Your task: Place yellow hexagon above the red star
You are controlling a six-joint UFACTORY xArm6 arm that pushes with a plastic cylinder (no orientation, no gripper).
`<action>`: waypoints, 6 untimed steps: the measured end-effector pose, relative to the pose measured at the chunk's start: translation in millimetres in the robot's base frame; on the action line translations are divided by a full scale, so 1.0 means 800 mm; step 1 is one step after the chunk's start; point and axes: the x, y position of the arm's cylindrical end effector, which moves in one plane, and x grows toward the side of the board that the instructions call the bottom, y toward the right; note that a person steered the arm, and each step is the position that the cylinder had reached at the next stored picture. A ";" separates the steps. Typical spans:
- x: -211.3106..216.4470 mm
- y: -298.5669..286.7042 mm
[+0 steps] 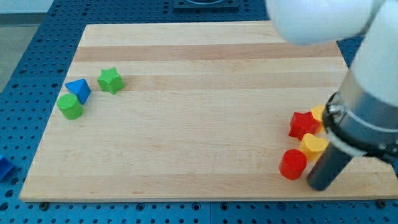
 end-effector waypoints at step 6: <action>-0.231 0.028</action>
